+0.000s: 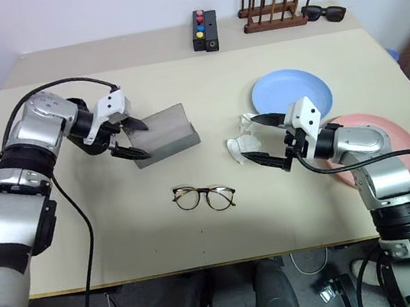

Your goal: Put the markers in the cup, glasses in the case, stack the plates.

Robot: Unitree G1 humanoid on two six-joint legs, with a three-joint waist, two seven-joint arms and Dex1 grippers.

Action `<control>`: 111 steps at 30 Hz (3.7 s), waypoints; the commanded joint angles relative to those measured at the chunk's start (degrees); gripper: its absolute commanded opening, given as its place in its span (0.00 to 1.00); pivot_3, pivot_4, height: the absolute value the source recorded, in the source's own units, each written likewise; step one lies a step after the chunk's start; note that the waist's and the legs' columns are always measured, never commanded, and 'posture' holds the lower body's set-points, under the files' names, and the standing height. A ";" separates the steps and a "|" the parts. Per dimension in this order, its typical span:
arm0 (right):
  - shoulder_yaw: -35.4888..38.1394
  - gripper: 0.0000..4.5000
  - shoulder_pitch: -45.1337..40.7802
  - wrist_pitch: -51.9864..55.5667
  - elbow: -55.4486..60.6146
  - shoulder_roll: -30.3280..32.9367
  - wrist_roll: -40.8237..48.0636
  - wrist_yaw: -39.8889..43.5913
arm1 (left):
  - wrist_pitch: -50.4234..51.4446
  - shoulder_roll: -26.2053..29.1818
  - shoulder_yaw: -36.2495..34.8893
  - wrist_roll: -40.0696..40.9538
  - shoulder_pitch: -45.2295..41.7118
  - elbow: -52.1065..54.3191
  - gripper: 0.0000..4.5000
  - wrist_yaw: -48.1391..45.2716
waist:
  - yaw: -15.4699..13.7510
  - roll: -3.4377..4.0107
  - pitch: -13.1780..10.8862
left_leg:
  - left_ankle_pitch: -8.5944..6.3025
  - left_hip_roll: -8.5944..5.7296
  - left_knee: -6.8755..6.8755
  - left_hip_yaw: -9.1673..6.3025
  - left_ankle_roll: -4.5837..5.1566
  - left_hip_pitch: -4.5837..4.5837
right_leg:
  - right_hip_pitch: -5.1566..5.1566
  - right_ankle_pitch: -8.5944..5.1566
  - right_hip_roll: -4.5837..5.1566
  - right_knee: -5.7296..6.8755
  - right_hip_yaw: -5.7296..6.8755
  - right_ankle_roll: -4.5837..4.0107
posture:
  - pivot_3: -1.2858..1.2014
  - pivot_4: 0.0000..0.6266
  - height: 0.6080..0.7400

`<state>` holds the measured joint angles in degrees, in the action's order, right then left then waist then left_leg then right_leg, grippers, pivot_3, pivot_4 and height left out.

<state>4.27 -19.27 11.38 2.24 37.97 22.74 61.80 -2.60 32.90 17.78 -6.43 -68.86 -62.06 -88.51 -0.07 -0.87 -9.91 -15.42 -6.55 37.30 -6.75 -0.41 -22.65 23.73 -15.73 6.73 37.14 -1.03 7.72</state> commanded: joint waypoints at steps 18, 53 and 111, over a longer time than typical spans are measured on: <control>0.65 0.97 -0.57 -0.31 2.35 0.09 0.93 -0.94 | -6.84 -1.54 0.59 -4.95 0.44 0.56 0.35 0.78 | 0.89 0.00 0.00 | -0.01 0.00 0.00 0.00 0.02 -0.04 | 0.05 0.00 0.00 0.02 0.01 0.01 | 0.52 0.24 1.00; 0.20 0.97 -2.03 -0.18 1.02 -0.24 0.67 -0.50 | -4.62 1.36 -3.66 1.40 13.65 19.61 0.01 2.46 | 0.88 0.02 0.02 | -0.04 -0.04 0.69 -0.03 0.07 -0.76 | 0.65 0.02 0.03 0.44 0.01 0.04 | 0.52 0.24 1.00; 0.32 0.97 -1.46 -0.52 0.98 -0.52 0.90 -0.81 | 21.93 4.27 -0.74 9.32 28.57 56.10 0.01 9.73 | 0.71 0.05 0.03 | -0.04 -0.03 0.71 -0.02 0.07 -0.76 | 0.67 0.02 0.05 0.46 -0.03 0.03 | 0.52 0.24 1.00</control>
<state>3.42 -20.72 11.53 1.74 37.24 22.78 61.12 19.29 37.04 17.28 1.98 -38.72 -6.69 -79.15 0.64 -0.82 -9.88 -15.47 -6.59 38.01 -6.77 -0.34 -23.41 24.39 -15.71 6.78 37.60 -1.06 7.76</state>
